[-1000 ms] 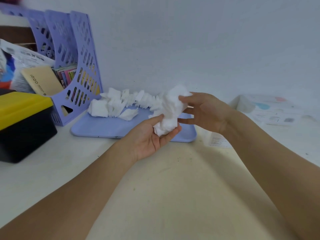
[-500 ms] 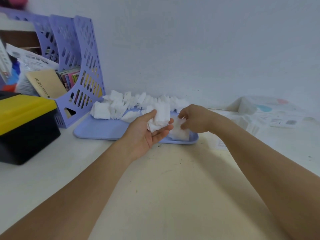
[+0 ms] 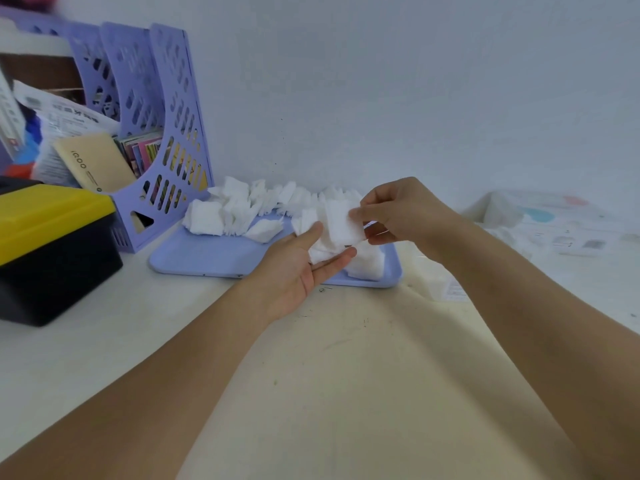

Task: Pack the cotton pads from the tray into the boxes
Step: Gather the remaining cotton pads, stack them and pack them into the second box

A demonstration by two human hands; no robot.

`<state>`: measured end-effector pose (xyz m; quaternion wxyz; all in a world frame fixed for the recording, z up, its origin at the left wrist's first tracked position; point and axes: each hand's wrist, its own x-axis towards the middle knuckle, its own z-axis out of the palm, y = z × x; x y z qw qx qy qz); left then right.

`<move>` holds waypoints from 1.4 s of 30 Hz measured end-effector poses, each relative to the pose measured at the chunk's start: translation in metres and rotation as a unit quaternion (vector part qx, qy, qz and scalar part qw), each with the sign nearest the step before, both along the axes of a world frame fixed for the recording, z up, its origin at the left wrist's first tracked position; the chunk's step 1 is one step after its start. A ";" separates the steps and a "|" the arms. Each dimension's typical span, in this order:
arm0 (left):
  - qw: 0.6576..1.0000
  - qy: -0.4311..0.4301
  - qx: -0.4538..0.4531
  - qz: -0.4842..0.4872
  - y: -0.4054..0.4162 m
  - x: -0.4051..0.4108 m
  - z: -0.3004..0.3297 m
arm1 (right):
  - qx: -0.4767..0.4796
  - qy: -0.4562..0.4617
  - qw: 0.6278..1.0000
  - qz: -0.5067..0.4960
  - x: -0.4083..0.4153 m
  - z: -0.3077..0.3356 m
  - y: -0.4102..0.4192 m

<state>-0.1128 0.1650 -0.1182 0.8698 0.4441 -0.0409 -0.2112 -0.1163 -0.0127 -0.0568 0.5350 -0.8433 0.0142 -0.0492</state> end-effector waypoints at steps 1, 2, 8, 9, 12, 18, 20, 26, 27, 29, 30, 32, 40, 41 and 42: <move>1.000 0.003 -0.002 0.000 0.000 0.000 -0.001 | 0.020 0.005 1.000 0.002 0.001 0.001 -0.002; 1.000 0.007 -0.003 0.001 -0.001 0.001 -0.001 | 0.035 0.012 0.999 0.004 0.001 0.001 -0.004; 0.999 0.026 -0.010 -0.017 -0.001 0.003 -0.002 | 0.110 0.067 0.991 0.040 0.001 -0.004 -0.006; 1.000 0.024 -0.010 -0.015 -0.001 0.003 -0.003 | 0.129 0.073 0.988 0.044 0.002 -0.005 -0.006; 1.000 0.001 0.000 -0.003 -0.002 0.002 -0.003 | 0.178 0.096 0.978 0.048 0.000 -0.005 -0.004; 0.999 -0.005 0.026 0.024 -0.003 0.003 -0.005 | 0.172 0.091 0.979 0.059 -0.001 -0.003 -0.005; 1.000 0.016 0.008 0.013 -0.001 0.004 -0.003 | 0.238 0.084 0.963 0.095 -0.005 0.007 -0.010; 0.998 0.020 -0.010 -0.050 -0.001 0.003 -0.001 | 0.272 0.070 0.944 0.173 -0.011 0.007 0.005; 0.998 0.013 -0.007 -0.058 -0.002 0.002 -0.001 | 0.251 0.066 0.951 0.165 -0.010 0.003 0.006; 0.997 0.008 -0.010 -0.071 -0.002 0.001 -0.001 | 0.226 0.065 0.961 0.144 -0.008 -0.002 0.006; 0.997 0.009 -0.010 -0.075 -0.002 0.001 -0.001 | 0.216 0.064 0.965 0.135 -0.007 -0.004 0.005; 0.997 0.008 -0.008 -0.081 -0.003 0.001 -0.001 | 0.203 0.066 0.970 0.117 -0.007 -0.007 0.005; 0.996 0.013 -0.025 -0.088 -0.006 0.000 -0.002 | 0.175 0.083 0.979 0.057 -0.005 -0.011 0.009; 0.996 0.011 -0.024 -0.090 -0.006 -0.001 -0.002 | 0.172 0.078 0.981 0.048 -0.005 -0.012 0.009; 0.995 0.007 -0.023 -0.093 -0.006 -0.001 -0.002 | 0.164 0.071 0.983 0.039 -0.004 -0.012 0.009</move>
